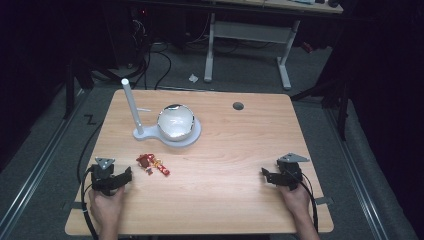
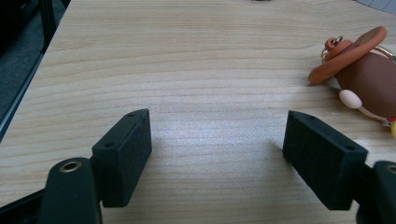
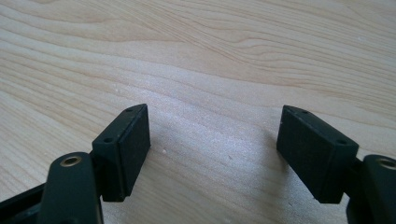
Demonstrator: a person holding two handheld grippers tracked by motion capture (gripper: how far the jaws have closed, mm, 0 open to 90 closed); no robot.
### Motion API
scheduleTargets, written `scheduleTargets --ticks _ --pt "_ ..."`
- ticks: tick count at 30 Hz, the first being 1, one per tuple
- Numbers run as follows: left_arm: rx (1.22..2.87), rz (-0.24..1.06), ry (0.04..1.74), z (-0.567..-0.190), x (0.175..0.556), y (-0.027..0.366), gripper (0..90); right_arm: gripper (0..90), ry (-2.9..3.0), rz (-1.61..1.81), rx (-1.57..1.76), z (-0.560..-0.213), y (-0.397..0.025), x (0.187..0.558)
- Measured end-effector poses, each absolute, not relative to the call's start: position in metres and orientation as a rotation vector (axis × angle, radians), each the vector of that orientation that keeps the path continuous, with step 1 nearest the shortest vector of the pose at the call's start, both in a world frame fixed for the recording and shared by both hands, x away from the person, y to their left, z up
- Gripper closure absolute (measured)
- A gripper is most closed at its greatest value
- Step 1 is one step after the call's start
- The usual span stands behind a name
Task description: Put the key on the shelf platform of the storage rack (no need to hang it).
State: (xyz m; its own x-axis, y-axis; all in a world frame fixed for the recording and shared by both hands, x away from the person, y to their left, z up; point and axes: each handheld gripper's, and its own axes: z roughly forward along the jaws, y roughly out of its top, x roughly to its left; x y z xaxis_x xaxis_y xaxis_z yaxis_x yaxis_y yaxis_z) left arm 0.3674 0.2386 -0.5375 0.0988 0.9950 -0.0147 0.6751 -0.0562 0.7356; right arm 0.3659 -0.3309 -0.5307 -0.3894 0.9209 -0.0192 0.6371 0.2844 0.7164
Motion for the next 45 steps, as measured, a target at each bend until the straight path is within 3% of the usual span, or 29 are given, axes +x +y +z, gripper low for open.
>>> scheduleTargets --ticks 25,31,45 --pt "1.767 0.674 1.636 -0.537 0.367 0.241 23.8 25.8 2.127 0.884 1.399 -0.531 -0.331 0.366" --pt "1.776 0.666 1.635 -0.536 0.364 0.241 28.0 25.8 2.127 0.884 1.399 -0.531 -0.331 0.366" --pt "1.773 0.591 1.608 -0.528 0.357 0.234 15.9 25.8 2.127 0.885 1.399 -0.531 -0.331 0.366"
